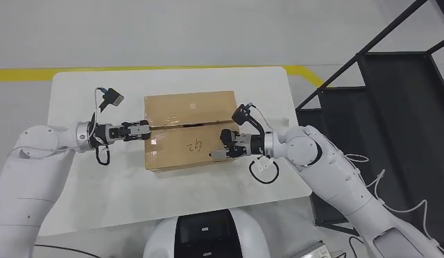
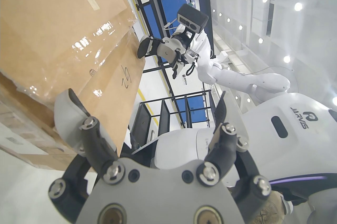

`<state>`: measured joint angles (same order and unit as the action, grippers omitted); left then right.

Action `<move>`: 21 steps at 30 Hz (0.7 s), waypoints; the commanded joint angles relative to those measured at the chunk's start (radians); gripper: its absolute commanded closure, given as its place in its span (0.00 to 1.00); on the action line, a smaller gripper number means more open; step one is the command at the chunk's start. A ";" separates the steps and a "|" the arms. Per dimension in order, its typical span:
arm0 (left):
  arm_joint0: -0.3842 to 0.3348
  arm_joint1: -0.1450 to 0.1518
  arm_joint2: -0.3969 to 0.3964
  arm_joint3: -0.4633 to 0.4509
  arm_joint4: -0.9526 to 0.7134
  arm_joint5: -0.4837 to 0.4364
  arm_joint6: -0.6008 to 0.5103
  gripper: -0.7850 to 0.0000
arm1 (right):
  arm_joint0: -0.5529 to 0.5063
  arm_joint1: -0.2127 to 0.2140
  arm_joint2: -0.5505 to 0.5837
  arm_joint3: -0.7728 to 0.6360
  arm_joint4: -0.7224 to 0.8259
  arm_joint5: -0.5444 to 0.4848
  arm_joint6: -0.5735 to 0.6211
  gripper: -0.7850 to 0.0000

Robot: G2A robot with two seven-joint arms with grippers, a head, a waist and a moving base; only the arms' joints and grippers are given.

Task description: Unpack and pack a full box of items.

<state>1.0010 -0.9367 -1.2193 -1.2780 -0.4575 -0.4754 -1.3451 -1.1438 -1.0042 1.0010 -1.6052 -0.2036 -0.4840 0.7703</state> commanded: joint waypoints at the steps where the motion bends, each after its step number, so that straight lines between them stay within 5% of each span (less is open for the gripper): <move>1: 0.007 0.002 -0.002 0.010 0.010 -0.016 0.016 0.00 | -0.003 0.000 0.003 0.000 -0.002 0.001 -0.004 0.00; 21: -0.035 -0.016 0.066 0.010 0.033 0.089 0.100 0.00 | -0.156 0.037 0.166 -0.038 0.016 -0.047 -0.062 0.00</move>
<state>0.9655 -0.9528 -1.1551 -1.2655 -0.4245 -0.3893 -1.2432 -1.2863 -0.9702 1.1520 -1.6446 -0.1810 -0.5352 0.7193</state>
